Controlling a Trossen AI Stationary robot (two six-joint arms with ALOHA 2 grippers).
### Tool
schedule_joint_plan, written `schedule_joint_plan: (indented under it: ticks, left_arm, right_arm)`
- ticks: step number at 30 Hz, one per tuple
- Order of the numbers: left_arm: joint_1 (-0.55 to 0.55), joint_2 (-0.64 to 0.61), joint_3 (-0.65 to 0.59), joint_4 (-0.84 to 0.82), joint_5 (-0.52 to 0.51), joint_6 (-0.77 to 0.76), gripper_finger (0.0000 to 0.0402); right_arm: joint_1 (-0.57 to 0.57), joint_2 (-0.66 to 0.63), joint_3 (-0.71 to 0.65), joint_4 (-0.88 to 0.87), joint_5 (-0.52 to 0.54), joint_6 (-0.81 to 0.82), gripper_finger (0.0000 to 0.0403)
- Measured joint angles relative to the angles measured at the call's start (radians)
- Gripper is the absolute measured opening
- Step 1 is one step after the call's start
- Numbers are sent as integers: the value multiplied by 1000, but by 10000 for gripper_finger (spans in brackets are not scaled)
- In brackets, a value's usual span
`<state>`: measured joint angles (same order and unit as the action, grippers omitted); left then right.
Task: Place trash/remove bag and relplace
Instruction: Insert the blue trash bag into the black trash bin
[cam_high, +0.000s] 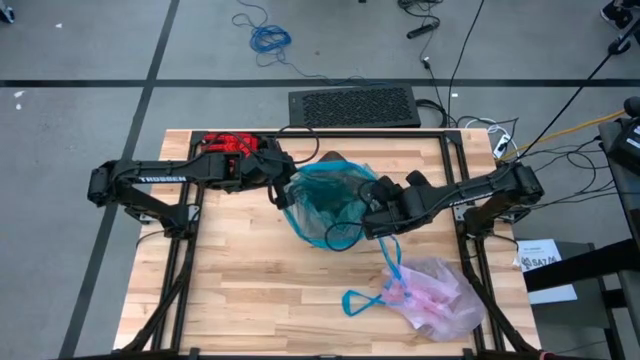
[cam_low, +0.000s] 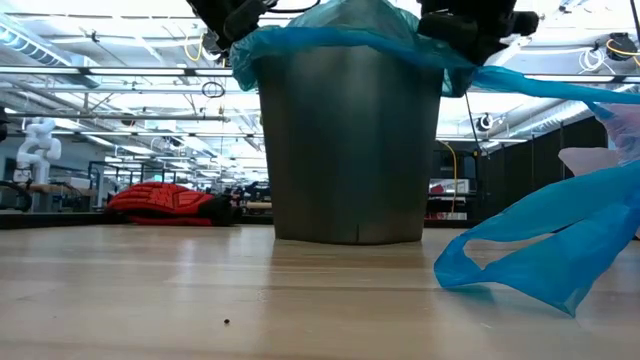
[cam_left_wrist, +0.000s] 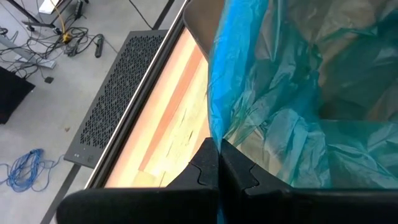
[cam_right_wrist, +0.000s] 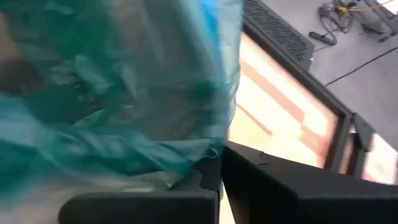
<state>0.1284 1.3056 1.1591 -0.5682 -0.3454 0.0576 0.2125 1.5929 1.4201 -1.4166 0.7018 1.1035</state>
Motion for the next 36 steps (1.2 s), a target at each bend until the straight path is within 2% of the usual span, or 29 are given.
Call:
schedule_joint_plan:
  ticks: [19,28,32,36]
  left_arm:
    - [-1,0,0,-26,0,0,0]
    - [0,0,0,-68,0,0,0]
    - [0,0,0,-71,0,1,0]
    - [-1,0,0,-74,0,2,0]
  right_arm:
    - [59,-1,-148,343,-102,-57,0]
    - [111,-1,-151,397,-105,-55,1]
    - [118,-5,-151,375,-105,-51,22]
    - [117,-43,-151,335,-106,-73,73]
